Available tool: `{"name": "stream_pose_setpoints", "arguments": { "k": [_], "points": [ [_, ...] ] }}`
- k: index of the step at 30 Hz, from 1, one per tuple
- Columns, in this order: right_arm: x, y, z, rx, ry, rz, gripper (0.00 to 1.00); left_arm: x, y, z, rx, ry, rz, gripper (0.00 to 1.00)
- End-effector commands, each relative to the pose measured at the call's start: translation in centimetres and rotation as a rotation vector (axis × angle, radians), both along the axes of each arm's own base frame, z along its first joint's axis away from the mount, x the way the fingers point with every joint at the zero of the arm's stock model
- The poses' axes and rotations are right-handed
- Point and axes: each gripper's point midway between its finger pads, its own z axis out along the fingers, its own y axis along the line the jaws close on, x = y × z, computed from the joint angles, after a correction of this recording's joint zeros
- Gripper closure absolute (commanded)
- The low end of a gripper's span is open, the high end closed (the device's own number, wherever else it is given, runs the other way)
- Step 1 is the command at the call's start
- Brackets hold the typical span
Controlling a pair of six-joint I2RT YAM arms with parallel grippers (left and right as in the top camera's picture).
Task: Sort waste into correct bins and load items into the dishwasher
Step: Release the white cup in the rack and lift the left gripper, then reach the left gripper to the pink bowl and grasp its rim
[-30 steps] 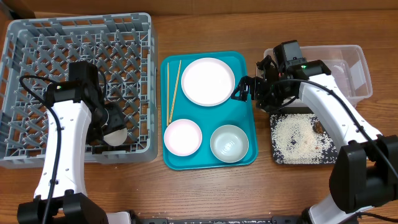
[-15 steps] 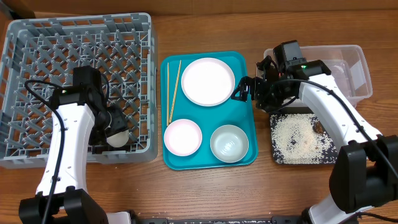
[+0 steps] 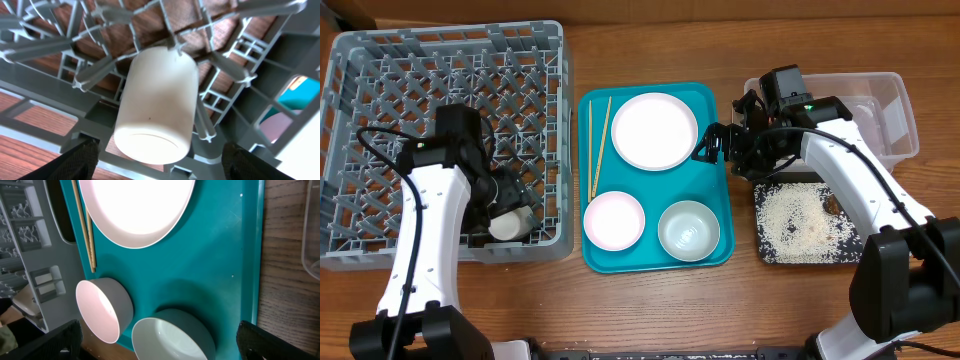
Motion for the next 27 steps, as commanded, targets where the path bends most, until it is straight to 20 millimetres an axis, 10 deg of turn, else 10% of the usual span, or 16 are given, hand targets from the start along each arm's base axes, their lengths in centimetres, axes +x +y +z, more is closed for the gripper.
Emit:
{"name": "stream_pose_setpoints", "arguments": {
  "k": [1,13,20,27],
  "points": [
    [0.0,0.1,-0.2,-0.003,-0.002,0.005,0.00,1.7,-0.3,2.6,-0.017,-0.077,0.001,0.21],
    [1.5,-0.1,4.4,0.005,-0.106,-0.006,0.00,4.1,-4.3,11.5,-0.065,-0.247,-0.136,0.24],
    [0.5,-5.4,10.9,-0.165,-0.247,-0.132,0.00,4.0,-13.3,11.9,-0.100,-0.275,-0.416,0.24],
    [0.2,-6.9,11.7,-0.176,-0.259,-0.171,0.00,2.5,-17.8,10.4,-0.118,-0.248,-0.549,0.25]
  ]
}}
